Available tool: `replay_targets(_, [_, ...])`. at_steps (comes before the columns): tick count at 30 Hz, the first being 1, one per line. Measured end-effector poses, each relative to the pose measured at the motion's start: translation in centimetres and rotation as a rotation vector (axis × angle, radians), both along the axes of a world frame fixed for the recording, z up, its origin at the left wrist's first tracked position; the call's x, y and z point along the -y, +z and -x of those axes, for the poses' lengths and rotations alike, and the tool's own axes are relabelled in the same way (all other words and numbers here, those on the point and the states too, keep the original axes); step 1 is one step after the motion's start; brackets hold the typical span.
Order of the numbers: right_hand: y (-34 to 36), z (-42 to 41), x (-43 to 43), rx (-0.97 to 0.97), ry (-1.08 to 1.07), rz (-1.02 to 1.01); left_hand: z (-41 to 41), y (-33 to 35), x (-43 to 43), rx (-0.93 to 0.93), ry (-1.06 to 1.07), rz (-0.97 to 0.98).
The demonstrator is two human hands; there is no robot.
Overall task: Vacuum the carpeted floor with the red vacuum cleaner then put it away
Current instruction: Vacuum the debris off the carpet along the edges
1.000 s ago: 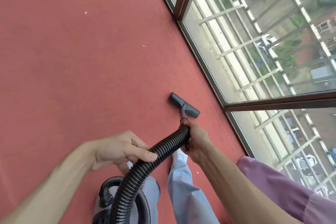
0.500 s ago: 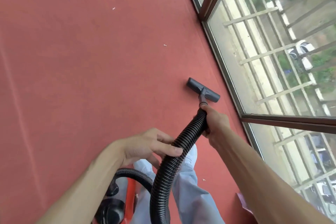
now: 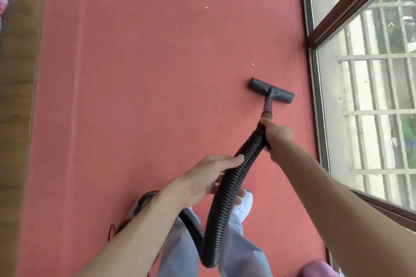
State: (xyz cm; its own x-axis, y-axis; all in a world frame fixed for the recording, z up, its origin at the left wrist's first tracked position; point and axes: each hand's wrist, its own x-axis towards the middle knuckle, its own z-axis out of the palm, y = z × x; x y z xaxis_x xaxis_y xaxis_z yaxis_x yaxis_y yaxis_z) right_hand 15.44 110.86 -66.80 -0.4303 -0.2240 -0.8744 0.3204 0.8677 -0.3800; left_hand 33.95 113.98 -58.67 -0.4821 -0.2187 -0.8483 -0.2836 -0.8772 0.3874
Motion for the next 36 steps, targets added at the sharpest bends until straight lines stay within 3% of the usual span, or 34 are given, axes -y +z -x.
replay_targets(14, [0.9, -1.2, 3.7, 0.005, 0.172, 0.021, -2.2, 0.2, 0.8, -0.075, 0.222, 0.06])
replay_targets(21, [-2.3, 0.0, 10.6, 0.003, 0.185, -0.001, -0.4, -2.7, 6.8, -0.054, 0.268, 0.054])
replay_targets(26, [-3.1, 0.5, 17.0, 0.2, -0.064, 0.072, 1.8, -4.0, 12.9, 0.032, 0.313, 0.146])
replay_targets(31, [-2.4, 0.6, 18.5, 0.524, -0.368, 0.144, -0.2, -3.0, 17.1, 0.009, 0.197, 0.177])
replay_targets(36, [-1.7, 0.1, 18.5, 0.627, -0.333, 0.157, -3.2, -1.2, 19.2, -0.047, 0.158, 0.15])
